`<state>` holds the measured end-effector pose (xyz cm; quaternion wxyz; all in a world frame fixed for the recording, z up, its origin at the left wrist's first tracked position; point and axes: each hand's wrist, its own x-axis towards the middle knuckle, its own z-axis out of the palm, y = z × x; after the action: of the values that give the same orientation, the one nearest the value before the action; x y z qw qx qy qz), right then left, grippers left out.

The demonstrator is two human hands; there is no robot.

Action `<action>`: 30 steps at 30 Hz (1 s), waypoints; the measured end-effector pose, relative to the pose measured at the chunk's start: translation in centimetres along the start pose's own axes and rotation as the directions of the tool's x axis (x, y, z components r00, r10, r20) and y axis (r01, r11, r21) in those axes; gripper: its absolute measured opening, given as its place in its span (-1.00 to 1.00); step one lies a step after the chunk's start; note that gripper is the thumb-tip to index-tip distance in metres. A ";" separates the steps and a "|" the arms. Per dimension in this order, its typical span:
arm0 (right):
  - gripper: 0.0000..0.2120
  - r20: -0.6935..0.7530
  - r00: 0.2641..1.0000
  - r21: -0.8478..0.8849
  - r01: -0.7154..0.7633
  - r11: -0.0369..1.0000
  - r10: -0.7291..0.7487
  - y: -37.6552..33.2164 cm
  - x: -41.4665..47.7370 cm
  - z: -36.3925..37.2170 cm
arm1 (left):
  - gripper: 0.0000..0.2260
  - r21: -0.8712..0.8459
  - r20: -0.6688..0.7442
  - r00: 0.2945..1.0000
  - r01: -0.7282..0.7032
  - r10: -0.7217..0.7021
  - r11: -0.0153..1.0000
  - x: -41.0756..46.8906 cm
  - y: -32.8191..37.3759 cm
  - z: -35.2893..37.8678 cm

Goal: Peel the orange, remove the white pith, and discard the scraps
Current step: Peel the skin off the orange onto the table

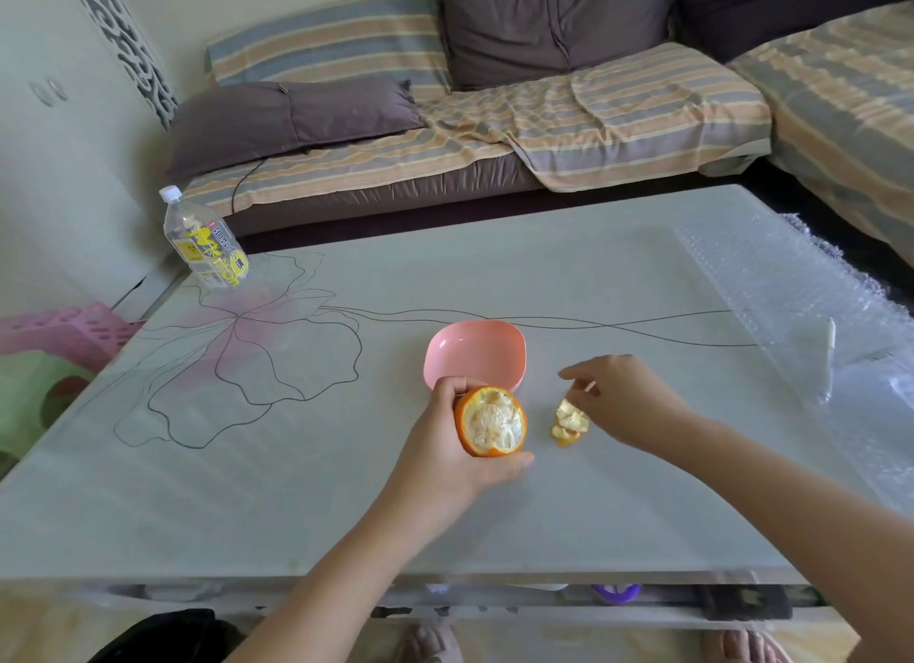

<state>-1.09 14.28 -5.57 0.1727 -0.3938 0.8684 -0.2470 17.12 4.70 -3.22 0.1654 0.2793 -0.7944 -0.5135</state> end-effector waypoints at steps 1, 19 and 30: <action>-0.76 0.015 0.999 0.111 0.042 0.993 -0.044 -0.8 -0.6 -0.2 | -0.46 0.002 -0.015 1.000 -0.013 0.013 1.000 0.1 0.1 0.2; -0.76 -0.178 0.890 0.357 0.457 0.815 -0.421 -1.8 -6.9 -3.0 | -0.47 0.068 -0.100 0.967 -0.227 0.233 0.971 -0.3 2.9 3.1; -0.74 -0.228 0.887 0.234 0.450 0.862 -0.401 -1.4 -7.4 -3.5 | -0.47 0.038 -0.064 0.968 -0.240 0.242 0.970 -0.4 3.3 4.3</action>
<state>2.67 20.20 -1.18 0.0922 -0.5250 0.7274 -0.4322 14.17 9.09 -1.95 0.2494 0.2004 -0.8240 -0.4676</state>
